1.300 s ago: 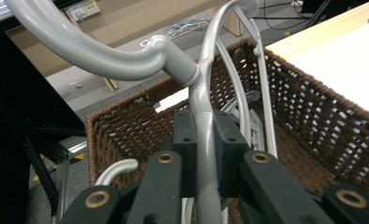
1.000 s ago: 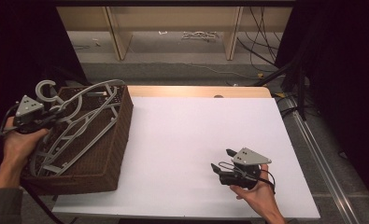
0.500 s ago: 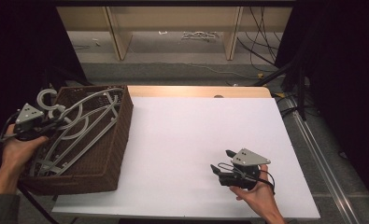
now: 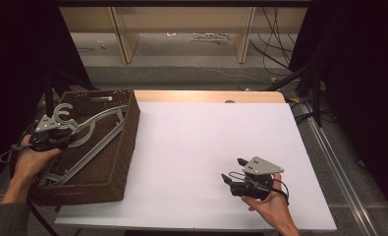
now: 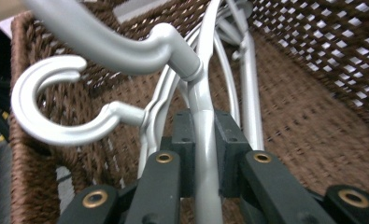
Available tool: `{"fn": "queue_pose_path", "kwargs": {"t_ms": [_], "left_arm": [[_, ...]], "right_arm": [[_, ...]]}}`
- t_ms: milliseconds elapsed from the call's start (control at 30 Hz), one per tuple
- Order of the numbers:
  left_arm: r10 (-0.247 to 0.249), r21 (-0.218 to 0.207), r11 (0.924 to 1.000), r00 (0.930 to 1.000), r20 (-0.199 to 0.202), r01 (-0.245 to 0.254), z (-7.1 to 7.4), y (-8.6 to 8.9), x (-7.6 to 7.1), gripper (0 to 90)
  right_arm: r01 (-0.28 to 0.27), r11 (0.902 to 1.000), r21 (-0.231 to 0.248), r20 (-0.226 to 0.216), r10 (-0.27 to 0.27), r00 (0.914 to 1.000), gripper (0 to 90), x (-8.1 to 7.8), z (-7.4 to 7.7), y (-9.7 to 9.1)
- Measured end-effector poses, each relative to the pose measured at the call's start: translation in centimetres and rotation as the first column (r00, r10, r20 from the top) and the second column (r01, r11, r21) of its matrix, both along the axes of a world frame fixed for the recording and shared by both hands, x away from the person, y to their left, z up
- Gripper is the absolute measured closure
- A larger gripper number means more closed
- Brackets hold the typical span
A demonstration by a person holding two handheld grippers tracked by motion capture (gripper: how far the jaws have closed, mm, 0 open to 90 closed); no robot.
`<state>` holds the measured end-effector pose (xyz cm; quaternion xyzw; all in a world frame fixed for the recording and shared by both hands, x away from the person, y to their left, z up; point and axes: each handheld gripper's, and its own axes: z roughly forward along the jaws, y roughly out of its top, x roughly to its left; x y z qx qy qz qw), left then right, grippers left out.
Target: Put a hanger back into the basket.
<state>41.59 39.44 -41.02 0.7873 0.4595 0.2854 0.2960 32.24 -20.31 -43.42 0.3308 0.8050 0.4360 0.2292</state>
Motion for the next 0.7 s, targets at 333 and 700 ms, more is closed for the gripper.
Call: {"fn": "queue_pose_path", "kwargs": {"t_ms": [333,700], "left_arm": [[0.066,0.046,0.9969,0.9968,-0.046,-0.064,-1.2,0.2,1.0,80.5],[0.144,0.038,0.9889,0.9894,-0.017,-0.143,-0.7,-0.1,0.4,62.2]], "right_arm": [[0.000,1.0000,0.000,-0.003,0.000,1.0000,27.5,0.1,-0.1,0.0],[0.004,1.0000,0.002,0.000,-0.004,1.0000,27.5,0.1,0.0,-0.1]]}}
